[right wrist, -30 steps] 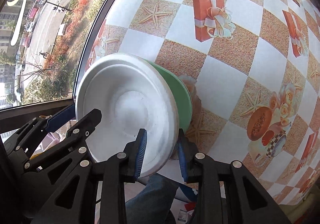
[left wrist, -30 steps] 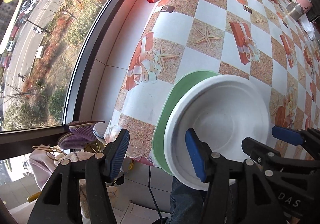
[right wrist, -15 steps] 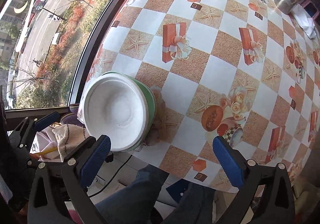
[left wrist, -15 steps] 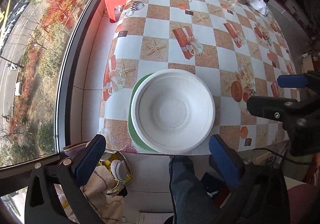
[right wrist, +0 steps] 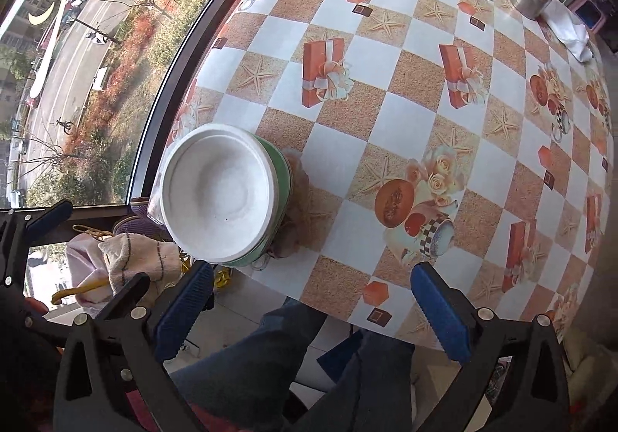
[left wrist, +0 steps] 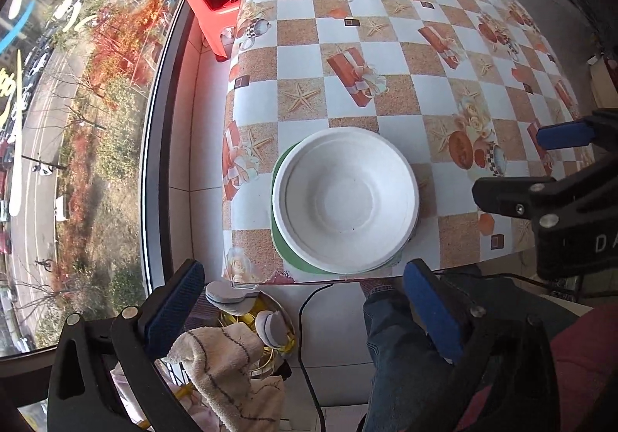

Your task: Organize plates and bowls

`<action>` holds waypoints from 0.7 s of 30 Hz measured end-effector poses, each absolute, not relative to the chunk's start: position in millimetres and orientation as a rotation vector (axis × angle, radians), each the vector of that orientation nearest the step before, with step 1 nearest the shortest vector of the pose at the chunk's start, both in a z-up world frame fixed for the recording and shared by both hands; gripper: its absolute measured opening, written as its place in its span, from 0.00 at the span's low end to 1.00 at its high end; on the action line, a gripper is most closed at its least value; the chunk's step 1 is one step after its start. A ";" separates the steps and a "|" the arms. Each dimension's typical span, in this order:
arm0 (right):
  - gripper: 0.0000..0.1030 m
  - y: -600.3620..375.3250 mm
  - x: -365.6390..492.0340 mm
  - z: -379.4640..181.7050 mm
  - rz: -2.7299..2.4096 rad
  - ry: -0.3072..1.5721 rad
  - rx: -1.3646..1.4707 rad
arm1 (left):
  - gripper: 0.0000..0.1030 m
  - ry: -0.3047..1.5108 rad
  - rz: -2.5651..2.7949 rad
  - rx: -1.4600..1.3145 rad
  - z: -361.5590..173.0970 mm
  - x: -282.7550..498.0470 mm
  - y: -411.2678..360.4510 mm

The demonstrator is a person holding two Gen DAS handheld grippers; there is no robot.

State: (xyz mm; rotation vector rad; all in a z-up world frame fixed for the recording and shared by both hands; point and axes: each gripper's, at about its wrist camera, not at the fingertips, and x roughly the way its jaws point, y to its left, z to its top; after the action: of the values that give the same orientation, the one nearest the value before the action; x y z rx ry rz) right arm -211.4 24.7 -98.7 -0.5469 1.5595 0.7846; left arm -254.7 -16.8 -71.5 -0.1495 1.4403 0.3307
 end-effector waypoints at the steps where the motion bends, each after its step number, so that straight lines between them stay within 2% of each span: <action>1: 1.00 24.9 -212.2 -99.0 0.788 1.562 -0.550 | 1.00 1.441 0.331 -0.144 -71.2 -254.5 -17.4; 21: 1.00 18.7 -223.1 -93.1 0.801 1.534 -0.590 | 1.00 1.458 0.309 -0.091 -71.1 -252.9 -26.6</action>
State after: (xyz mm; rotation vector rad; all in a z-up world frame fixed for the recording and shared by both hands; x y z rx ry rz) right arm -223.1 18.7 -93.1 -0.5902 1.5337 0.8011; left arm -252.9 -26.6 -71.1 -0.0905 1.4576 0.3092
